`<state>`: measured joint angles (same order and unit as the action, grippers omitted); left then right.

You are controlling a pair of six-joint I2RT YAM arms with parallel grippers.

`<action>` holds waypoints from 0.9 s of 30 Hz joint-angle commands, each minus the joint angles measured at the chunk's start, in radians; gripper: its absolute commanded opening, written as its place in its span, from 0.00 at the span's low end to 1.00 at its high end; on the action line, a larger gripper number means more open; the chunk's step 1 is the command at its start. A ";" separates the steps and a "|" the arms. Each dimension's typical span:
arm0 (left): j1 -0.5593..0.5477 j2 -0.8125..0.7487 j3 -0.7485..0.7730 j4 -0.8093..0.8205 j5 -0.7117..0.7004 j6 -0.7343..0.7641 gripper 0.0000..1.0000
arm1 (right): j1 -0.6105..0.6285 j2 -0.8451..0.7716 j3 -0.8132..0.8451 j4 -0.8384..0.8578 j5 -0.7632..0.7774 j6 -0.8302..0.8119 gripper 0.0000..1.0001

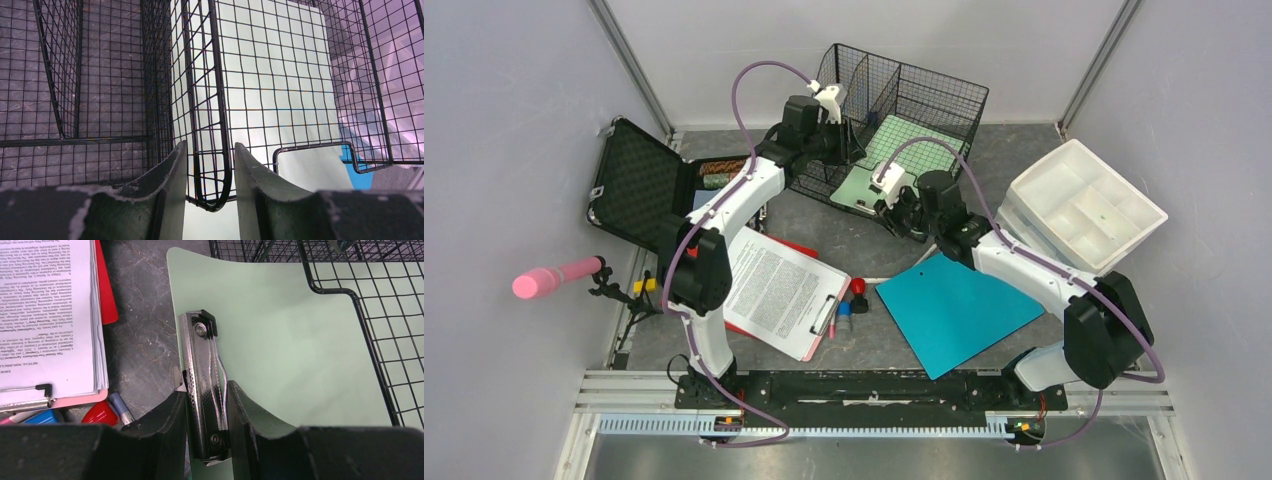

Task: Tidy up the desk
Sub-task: Place the folder in the storage box.

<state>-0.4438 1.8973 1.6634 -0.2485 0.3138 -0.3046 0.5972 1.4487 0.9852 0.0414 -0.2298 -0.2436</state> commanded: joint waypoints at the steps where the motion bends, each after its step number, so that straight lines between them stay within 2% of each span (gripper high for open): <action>1: -0.058 0.022 -0.010 -0.132 0.105 -0.056 0.06 | -0.040 0.086 0.004 0.239 0.334 -0.018 0.00; 4: -0.059 0.028 -0.008 -0.148 0.110 -0.052 0.14 | -0.039 0.098 -0.013 0.236 0.350 -0.004 0.00; 9: -0.059 0.031 -0.026 -0.149 0.111 -0.065 0.22 | -0.039 0.106 -0.035 0.237 0.361 0.012 0.18; 10: -0.058 0.031 -0.027 -0.149 0.113 -0.069 0.23 | -0.038 0.108 -0.032 0.235 0.367 0.016 0.19; 20: -0.059 0.012 -0.061 -0.128 0.126 -0.174 0.23 | -0.018 0.134 0.000 0.243 0.397 0.071 0.00; 27: -0.060 0.002 -0.060 -0.149 0.100 -0.166 0.28 | -0.008 0.161 0.027 0.230 0.440 0.027 0.00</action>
<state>-0.4385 1.8889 1.6417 -0.2295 0.3092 -0.3771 0.6395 1.4822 0.9546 0.0727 -0.1307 -0.2604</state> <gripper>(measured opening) 0.410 0.360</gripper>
